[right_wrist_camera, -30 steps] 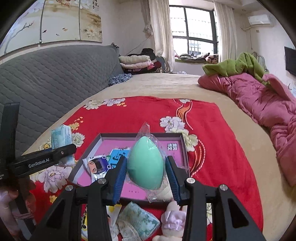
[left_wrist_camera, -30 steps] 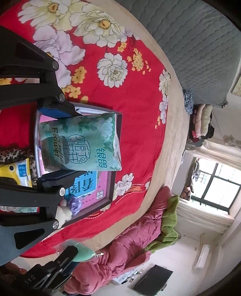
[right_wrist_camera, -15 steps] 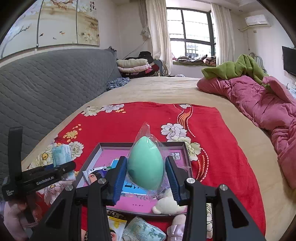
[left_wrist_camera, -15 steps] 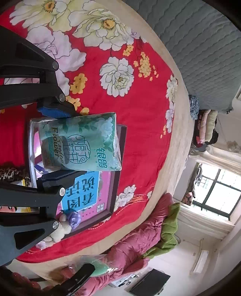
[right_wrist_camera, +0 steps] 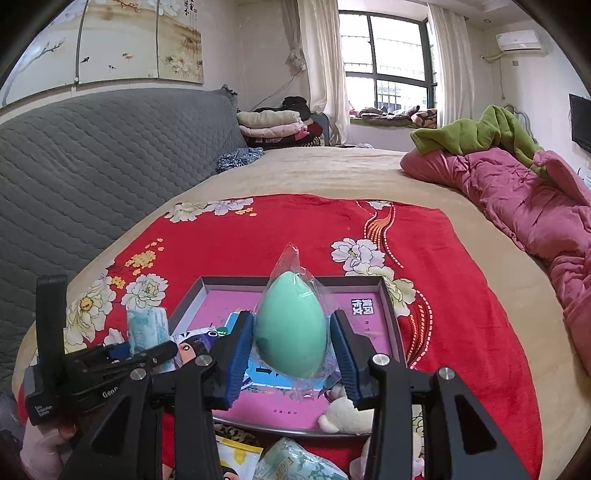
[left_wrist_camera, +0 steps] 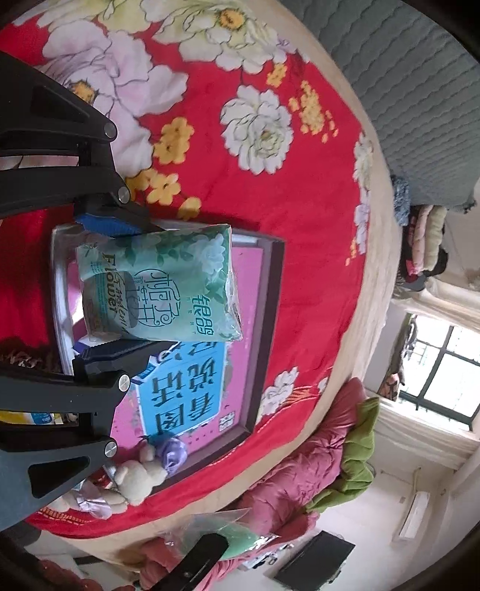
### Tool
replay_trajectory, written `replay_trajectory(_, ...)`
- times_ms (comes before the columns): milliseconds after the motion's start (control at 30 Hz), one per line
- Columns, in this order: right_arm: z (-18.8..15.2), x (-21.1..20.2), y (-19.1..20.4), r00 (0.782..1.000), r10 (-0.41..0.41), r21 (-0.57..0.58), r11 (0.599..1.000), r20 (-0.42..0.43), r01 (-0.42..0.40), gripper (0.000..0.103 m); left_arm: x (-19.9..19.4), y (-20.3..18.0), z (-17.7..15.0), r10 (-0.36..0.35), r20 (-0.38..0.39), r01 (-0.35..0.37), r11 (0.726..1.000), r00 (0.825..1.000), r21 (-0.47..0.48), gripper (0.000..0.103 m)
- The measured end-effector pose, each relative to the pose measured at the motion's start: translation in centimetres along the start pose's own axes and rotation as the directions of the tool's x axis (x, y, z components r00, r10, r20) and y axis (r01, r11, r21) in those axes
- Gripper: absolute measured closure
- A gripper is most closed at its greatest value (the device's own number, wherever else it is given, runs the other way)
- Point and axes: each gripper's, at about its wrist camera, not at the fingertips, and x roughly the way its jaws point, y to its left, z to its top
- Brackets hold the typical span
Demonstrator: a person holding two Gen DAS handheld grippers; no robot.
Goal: Organize soft objects
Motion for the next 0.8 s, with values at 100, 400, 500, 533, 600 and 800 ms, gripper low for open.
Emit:
replay_trajectory(100, -0.1, 0.3, 0.0, 1.000, -0.002, 0.007, 1.000, -0.003, 0.002, 0.060, 0.6, -0.3, -0.4, 0.001, -0.024, -0.001, 1.000, 1.000, 0.013, 0.055)
replay_trajectory(400, -1.0, 1.8, 0.1, 0.999, -0.005, 0.010, 1.000, -0.034, 0.005, 0.060, 2.3, -0.2, -1.1, -0.034, -0.103, 0.033, 0.999, 0.994, -0.011, 0.055)
replay_trajectory(500, -1.4, 2.5, 0.2, 0.999, -0.007, 0.007, 1.000, -0.048, 0.007, 0.060, 2.4, -0.3, -1.2, -0.040, -0.109, 0.040, 0.999, 0.993, -0.007, 0.055)
replay_trajectory(533, -1.5, 2.7, 0.2, 0.999, -0.007, 0.008, 1.000, -0.053, 0.008, 0.060, 2.5, -0.4, -1.2, -0.048, -0.114, 0.048, 0.999, 0.992, -0.008, 0.055)
replay_trajectory(600, -1.9, 3.1, 0.2, 0.998, -0.006, 0.006, 1.000, -0.066, 0.006, 0.060, 2.7, -0.6, -1.2, -0.056, -0.124, 0.056, 0.998, 0.991, -0.003, 0.054)
replay_trajectory(800, -2.8, 4.4, 0.3, 0.995, -0.002, -0.004, 1.000, -0.099, 0.002, 0.060, 2.8, -1.3, -1.5, -0.051, -0.137, 0.055, 0.998, 0.989, 0.026, 0.054)
